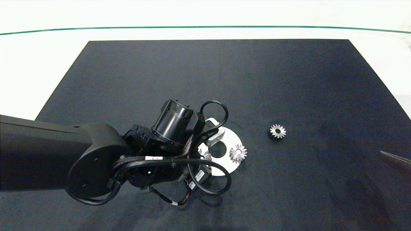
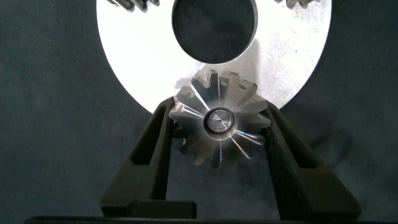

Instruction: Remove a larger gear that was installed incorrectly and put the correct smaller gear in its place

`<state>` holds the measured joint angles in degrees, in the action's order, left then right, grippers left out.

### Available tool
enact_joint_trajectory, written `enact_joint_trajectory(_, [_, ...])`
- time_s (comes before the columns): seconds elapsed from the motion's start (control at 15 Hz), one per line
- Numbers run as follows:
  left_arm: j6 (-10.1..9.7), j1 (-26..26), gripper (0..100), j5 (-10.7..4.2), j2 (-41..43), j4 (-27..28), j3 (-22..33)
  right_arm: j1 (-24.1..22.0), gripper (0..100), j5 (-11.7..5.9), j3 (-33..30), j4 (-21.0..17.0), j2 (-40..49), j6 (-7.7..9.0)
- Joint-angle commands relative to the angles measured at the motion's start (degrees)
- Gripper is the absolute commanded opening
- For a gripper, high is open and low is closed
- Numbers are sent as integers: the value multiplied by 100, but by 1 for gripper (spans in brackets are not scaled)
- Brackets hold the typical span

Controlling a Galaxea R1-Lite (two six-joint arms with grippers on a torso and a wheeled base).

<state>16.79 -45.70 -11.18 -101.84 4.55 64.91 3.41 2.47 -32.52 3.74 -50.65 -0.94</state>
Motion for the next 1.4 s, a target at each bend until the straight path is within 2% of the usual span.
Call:
enact_joint_trajectory(0.07, [9, -18, 32, 2, 6, 29, -5, 1, 100, 7, 0, 4, -6, -3])
enact_joint_trajectory(0.2, [9, -26, 28, 2, 24, 29, -32, 1, 100, 7, 0, 4, -6, -12])
enact_joint_trajectory(0.6, [9, -141, 28, -148, 68, -121, -49, -7, 100, 7, 0, 4, 11, -3])
enact_joint_trajectory(0.8, [9, -141, 28, -165, 68, -121, -58, -7, 100, -1, 0, 4, 20, -3])
enact_joint_trajectory(0.87, [35, -141, 28, -218, 68, -130, -58, -7, 100, -1, 0, 4, 20, -3])
enact_joint_trajectory(1.4, [114, -123, 28, -244, 244, -209, -40, -7, 100, -1, 0, 4, 20, -3])
